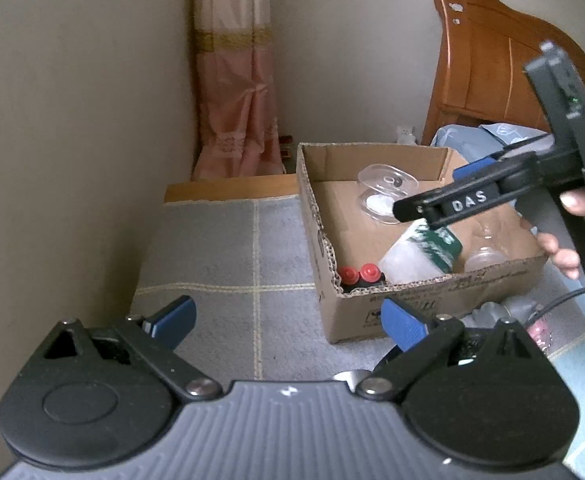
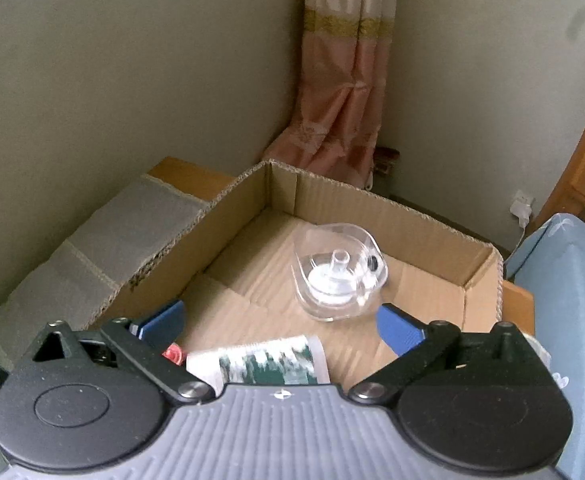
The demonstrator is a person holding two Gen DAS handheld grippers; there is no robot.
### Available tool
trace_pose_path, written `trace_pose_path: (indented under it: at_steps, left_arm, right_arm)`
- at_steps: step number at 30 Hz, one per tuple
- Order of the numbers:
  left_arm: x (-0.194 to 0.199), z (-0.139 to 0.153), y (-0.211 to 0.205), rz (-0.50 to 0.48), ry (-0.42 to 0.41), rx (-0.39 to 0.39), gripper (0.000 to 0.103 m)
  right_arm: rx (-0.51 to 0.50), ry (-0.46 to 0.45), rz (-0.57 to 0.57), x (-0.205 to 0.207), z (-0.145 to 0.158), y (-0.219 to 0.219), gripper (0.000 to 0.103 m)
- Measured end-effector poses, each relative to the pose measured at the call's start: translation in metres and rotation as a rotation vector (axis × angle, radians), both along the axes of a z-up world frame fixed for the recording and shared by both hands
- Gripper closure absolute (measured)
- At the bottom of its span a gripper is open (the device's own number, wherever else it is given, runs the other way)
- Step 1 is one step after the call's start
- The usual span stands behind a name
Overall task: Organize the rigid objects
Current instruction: 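Carry the dice toy and MEDICAL tub into the box and release them, then move the left tool toward the red S.L toy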
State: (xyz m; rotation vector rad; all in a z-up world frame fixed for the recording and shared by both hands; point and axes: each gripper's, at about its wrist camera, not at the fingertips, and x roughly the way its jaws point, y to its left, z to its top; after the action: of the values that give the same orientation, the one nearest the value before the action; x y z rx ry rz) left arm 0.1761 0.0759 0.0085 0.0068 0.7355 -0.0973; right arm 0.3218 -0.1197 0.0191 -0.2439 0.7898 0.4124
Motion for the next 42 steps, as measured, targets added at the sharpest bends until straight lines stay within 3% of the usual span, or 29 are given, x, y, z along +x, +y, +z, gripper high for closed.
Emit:
trace_pose_path:
  at_steps: [22, 27, 34, 42]
  left_arm:
    - [-0.023, -0.008, -0.017, 0.000, 0.006, 0.021, 0.003]
    - [-0.033, -0.020, -0.026, -0.019, 0.037, 0.037, 0.003]
    - [-0.046, -0.043, -0.034, -0.051, 0.050, 0.031, 0.003]
    - [-0.048, -0.069, -0.041, -0.063, 0.111, 0.034, 0.003]
  right_arm:
    - [0.077, -0.031, -0.018, -0.093, 0.007, -0.047, 0.000]
    - [0.093, -0.024, -0.040, -0.120, -0.013, -0.070, 0.000]
    - [0.030, -0.017, -0.058, -0.149, -0.055, -0.098, 0.000]
    - [0.033, 0.030, -0.027, -0.132, -0.083, -0.116, 0.000]
